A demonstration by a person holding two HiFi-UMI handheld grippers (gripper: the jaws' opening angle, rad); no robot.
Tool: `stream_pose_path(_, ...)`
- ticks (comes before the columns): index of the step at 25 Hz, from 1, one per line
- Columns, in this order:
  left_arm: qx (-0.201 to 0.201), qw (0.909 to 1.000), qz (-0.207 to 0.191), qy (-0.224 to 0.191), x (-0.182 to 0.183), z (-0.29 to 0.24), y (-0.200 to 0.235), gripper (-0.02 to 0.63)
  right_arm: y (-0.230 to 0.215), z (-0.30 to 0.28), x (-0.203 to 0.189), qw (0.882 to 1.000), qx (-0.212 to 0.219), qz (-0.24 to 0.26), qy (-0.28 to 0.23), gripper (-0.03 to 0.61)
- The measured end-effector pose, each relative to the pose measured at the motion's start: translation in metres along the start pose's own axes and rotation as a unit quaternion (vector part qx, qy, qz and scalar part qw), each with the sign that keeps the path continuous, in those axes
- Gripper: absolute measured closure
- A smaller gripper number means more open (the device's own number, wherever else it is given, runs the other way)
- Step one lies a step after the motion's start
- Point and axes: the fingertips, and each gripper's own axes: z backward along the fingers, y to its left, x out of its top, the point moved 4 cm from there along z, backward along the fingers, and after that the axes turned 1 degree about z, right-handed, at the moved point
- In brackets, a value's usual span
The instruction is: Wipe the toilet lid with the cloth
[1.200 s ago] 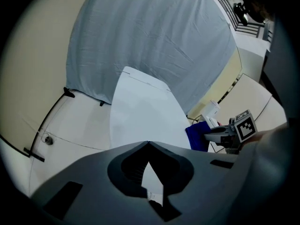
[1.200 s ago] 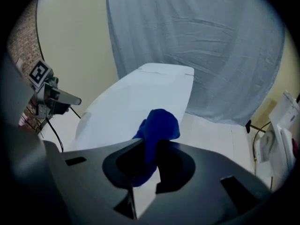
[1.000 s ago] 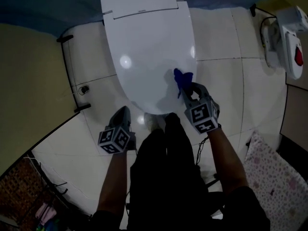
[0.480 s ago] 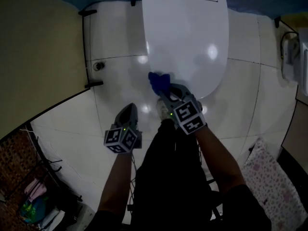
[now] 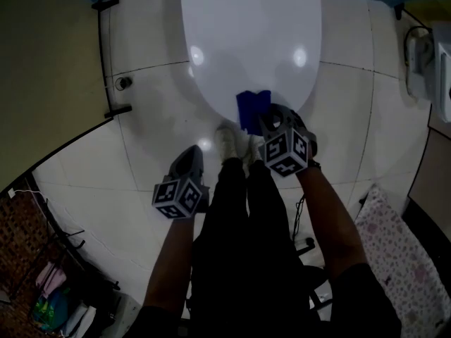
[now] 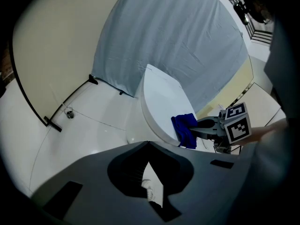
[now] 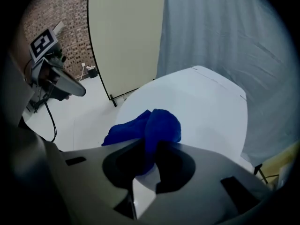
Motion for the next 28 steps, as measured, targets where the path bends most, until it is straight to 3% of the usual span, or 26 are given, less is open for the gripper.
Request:
stream_pose_path(5, -0.014, 0.9999, -0.007, 0.005, -0.006, -0.007, -0.028, 0.623, -0.026, 0.018, -0.036, 0.999, -0.020, -0.049, 0.004, 0.520)
stream_pose_path(10, -0.003, 1.0000, -0.008, -0.002, -0.001, -0.007, -0.035, 0.623, -0.047, 0.030, -0.069, 0.993, -0.024, -0.111, 0.008, 0.520)
stream_pose_path(15, 0.011, 0.9998, -0.003, -0.017, -0.004, -0.008, -0.031, 0.623, -0.055, 0.035, -0.090, 0.990, -0.031, -0.139, 0.025, 0.520)
stream_pose_path(20, 0.013, 0.9995, 0.009, -0.028, -0.005, -0.006, -0.030, 0.623, -0.062, 0.048, -0.114, 0.988, -0.046, -0.131, 0.067, 0.520)
stream_pose_path(25, 0.013, 0.9987, -0.021, -0.045, 0.014, 0.009, -0.039, 0.623, -0.064, 0.078, -0.137, 0.973, -0.051, -0.226, 0.015, 0.520)
stream_pose_path(28, 0.018, 0.9944, -0.043, -0.095, 0.057, 0.034, -0.050, 0.623, -0.068, 0.109, -0.131, 0.964, -0.055, -0.259, -0.032, 0.520)
